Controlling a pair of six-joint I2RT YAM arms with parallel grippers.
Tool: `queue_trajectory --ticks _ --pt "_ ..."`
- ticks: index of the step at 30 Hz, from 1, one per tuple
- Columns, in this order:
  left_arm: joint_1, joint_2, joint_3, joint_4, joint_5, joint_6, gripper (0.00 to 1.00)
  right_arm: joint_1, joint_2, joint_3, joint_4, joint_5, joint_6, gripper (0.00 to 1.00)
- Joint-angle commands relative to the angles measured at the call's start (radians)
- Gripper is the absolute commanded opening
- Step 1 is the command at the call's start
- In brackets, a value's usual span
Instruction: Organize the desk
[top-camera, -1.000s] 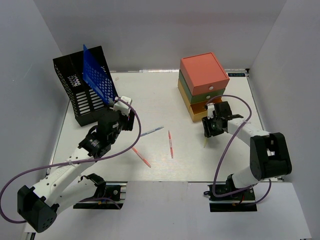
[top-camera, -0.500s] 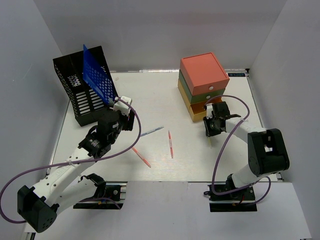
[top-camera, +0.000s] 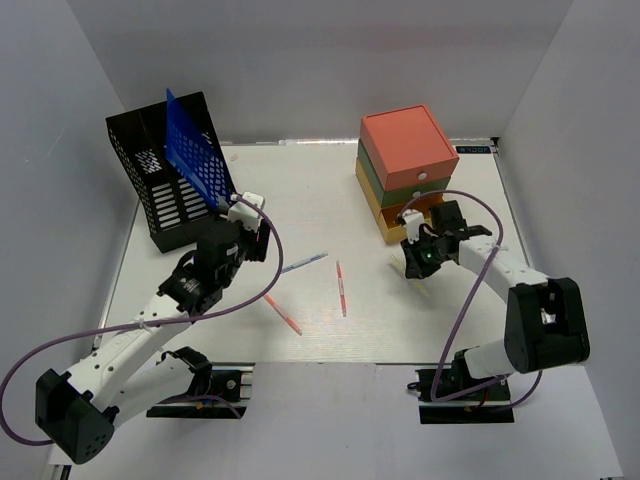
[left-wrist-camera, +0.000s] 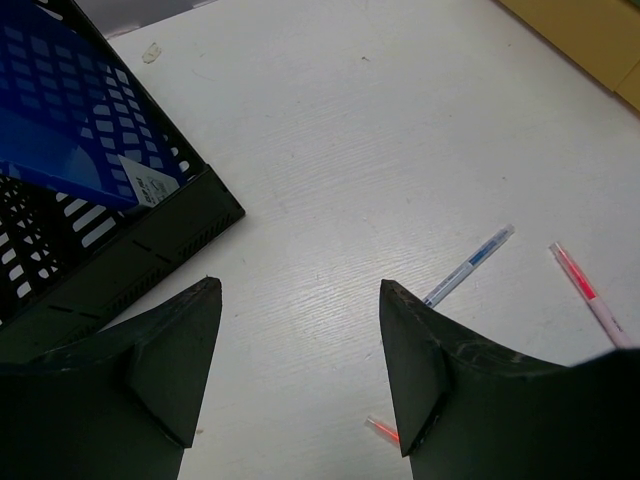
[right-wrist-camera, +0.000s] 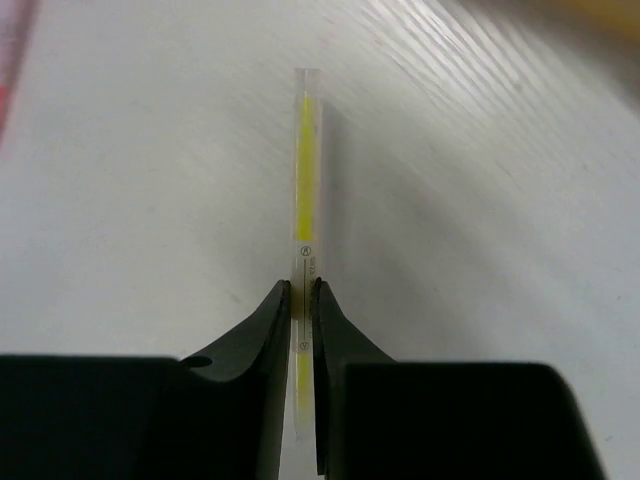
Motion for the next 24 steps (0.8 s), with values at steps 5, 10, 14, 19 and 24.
queue_trajectory --ticks 5,10,14,19,24 --pt "-0.005 0.008 -0.014 0.009 -0.007 -0.001 0.74 -0.001 -0.099 0.169 -0.211 -0.23 -0.291 0.0" --pt "-0.005 0.011 -0.023 0.016 0.0 0.008 0.74 -0.003 -0.153 0.249 -0.155 -0.156 -0.496 0.0" --pt "-0.005 0.014 -0.029 0.023 0.005 0.013 0.74 0.003 -0.156 0.276 -0.093 -0.06 -0.685 0.0" --pt "-0.014 0.018 -0.035 0.027 0.006 0.016 0.74 -0.004 -0.15 0.24 0.05 0.024 -0.978 0.0" --pt "-0.015 0.025 -0.041 0.032 0.019 0.021 0.75 -0.006 -0.071 0.218 0.177 0.08 -1.121 0.0"
